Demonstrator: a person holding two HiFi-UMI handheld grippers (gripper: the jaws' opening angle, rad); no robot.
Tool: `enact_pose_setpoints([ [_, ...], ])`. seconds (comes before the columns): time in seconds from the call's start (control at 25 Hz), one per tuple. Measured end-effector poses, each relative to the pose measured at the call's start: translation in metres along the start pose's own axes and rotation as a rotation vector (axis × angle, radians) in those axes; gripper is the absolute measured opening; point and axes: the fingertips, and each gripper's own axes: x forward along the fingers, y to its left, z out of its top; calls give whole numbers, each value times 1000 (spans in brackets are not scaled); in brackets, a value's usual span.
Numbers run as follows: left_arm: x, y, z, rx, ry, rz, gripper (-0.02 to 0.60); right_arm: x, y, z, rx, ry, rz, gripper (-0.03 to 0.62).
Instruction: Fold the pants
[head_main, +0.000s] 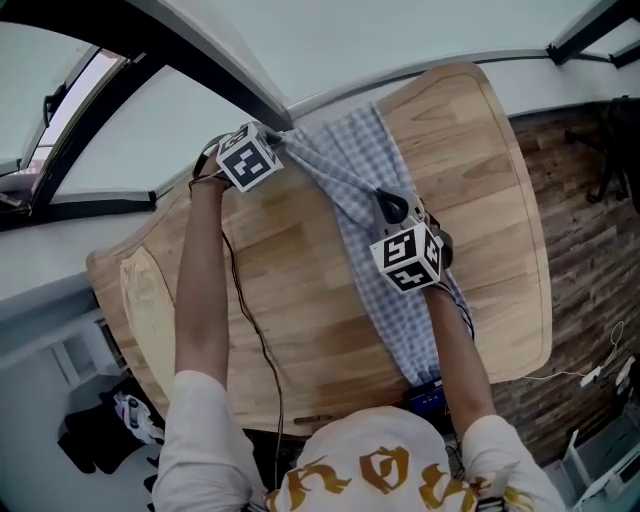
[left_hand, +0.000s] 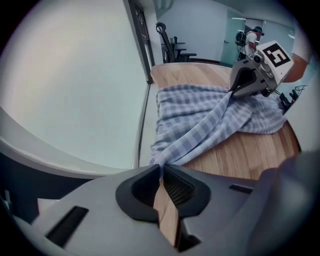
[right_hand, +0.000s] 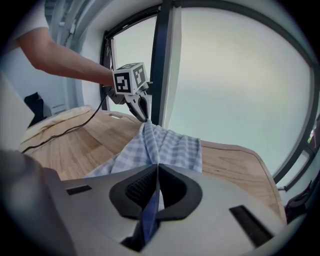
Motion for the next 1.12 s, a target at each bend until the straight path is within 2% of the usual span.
enact_pose_setpoints([
  [0.2,-33,27,34,-18,-109,76,54,-14,-9,20,115,-75,27,26],
  [0.32,-48,43,66,0,-153,126,54,-24,-25,29,162,-115,-9,26],
  [0.56,-26,53,124,86,-113,153,54,-38,-59,12,186,-89,-121,26],
  [0.72,4,49,146,13,-146,106,55,-30,-78,-15,212,-22,-166,26],
  [0.76,14,46,145,-4,-138,91,102,-24,-80,-26,210,14,-167,26],
  [0.8,23,43,141,-21,-127,87,225,-19,-81,-37,201,49,-166,26],
  [0.84,29,41,136,-41,-124,92,247,-15,-81,-46,186,76,-163,27],
  [0.96,25,48,120,-145,-169,128,247,-14,-83,-53,162,91,-166,75],
  [1.0,18,53,114,-189,-195,145,245,-15,-85,-52,168,86,-172,111],
  [1.12,-7,63,96,-323,-281,193,211,-24,-88,-50,187,73,-181,128],
])
